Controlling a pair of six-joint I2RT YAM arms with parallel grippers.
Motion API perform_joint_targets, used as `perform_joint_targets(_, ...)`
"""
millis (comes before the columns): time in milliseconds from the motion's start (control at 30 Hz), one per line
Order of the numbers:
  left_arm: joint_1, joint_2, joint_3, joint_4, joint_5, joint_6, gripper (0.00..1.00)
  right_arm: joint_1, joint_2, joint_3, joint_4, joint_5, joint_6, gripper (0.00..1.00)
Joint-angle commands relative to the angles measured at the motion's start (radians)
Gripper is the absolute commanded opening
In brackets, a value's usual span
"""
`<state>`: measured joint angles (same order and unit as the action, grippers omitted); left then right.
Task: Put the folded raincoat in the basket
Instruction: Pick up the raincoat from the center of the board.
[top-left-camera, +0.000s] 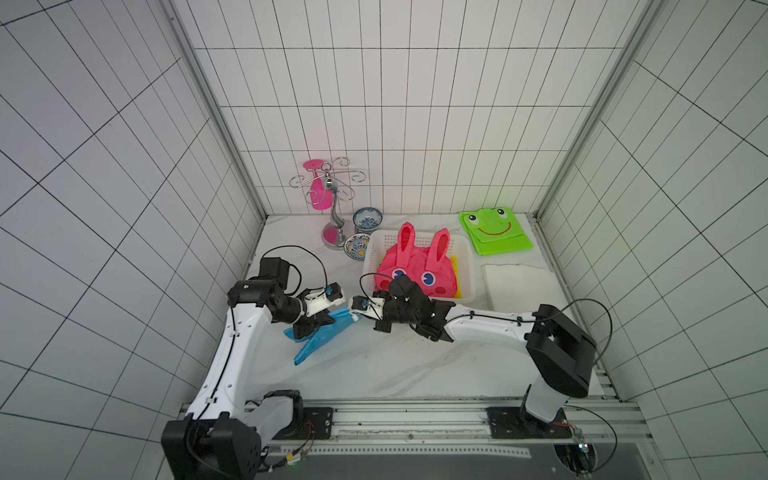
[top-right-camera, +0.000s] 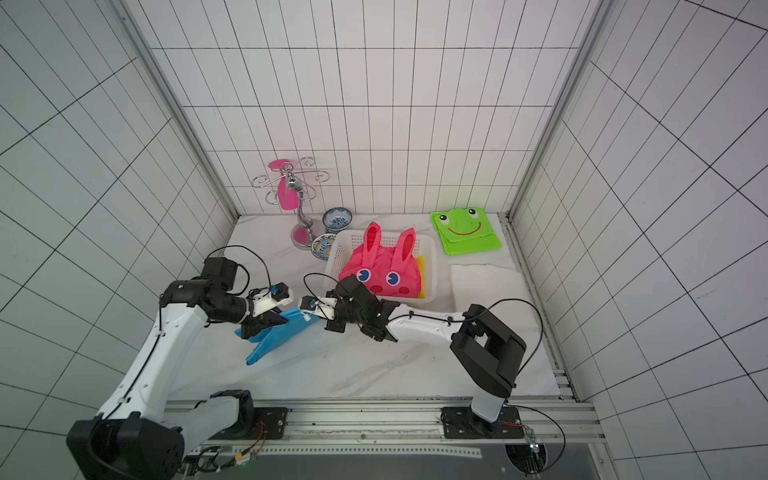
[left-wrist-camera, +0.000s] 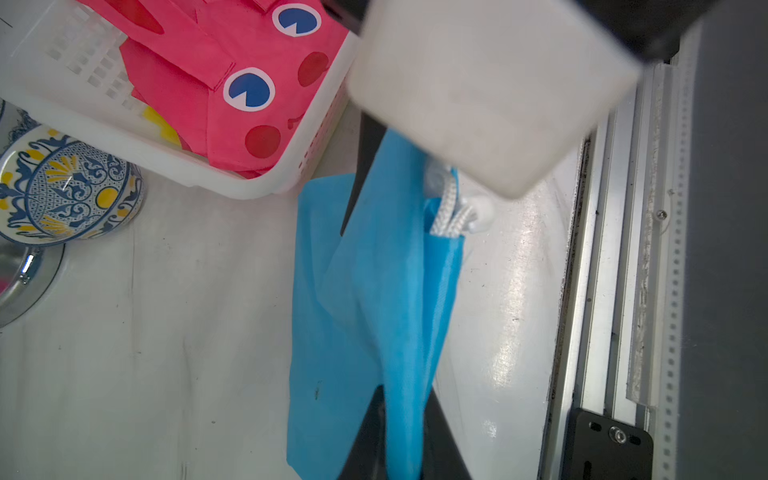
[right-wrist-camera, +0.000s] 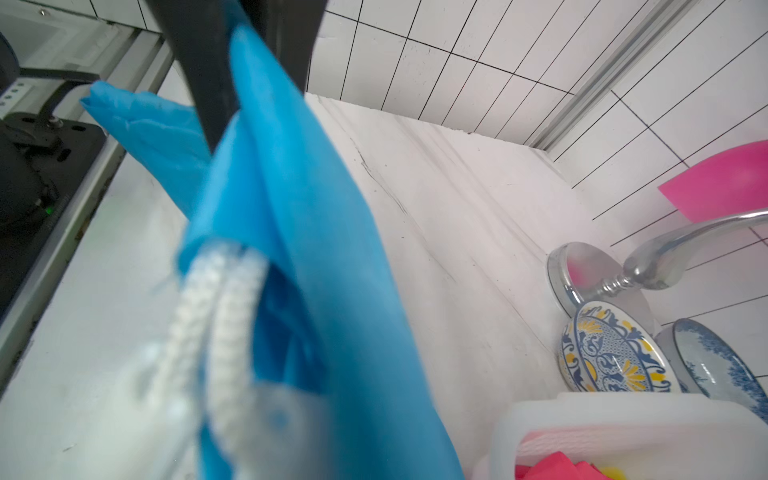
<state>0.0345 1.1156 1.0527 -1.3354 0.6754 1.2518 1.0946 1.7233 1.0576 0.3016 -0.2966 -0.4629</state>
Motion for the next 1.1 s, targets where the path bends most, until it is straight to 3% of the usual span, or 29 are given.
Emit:
perform_joint_targets(0,0.008,-0.002,0.012,-0.033,0.002,0.024,0.38,-0.04,-0.034,0.044,0.035,-0.066,0.146,0.0)
perform_joint_targets(200,0.016,-0.011,0.019,-0.093,-0.033,0.051,0.55,-0.112,-0.053,0.038,0.013,-0.114,0.408,0.0)
perform_joint_targets(433,0.017,-0.01,0.034,-0.096,-0.121,0.041,0.58,-0.15,-0.062,0.021,0.048,-0.124,0.6,0.0)
perform_joint_targets(600,0.017,-0.015,0.061,-0.078,-0.13,0.022,0.58,-0.16,-0.064,0.052,0.01,-0.175,0.644,0.0)
perform_joint_targets(633,0.016,-0.017,0.068,-0.073,-0.122,0.021,0.61,-0.162,-0.064,0.061,-0.012,-0.175,0.646,0.0)
perform_joint_targets(667,0.016,-0.019,0.076,-0.071,-0.111,0.02,0.9,-0.163,-0.064,0.071,-0.032,-0.174,0.646,0.0)
perform_joint_targets(700,0.015,-0.02,0.082,-0.068,-0.094,0.021,0.97,-0.164,-0.064,0.077,-0.047,-0.169,0.649,0.0)
perform_joint_targets(900,-0.009,-0.025,0.058,0.019,0.086,0.061,0.97,-0.166,-0.03,0.153,-0.18,-0.151,0.749,0.0)
perform_joint_targets(1067,-0.035,-0.012,-0.016,0.193,0.033,-0.04,0.97,-0.168,0.005,0.234,-0.29,-0.142,0.88,0.0)
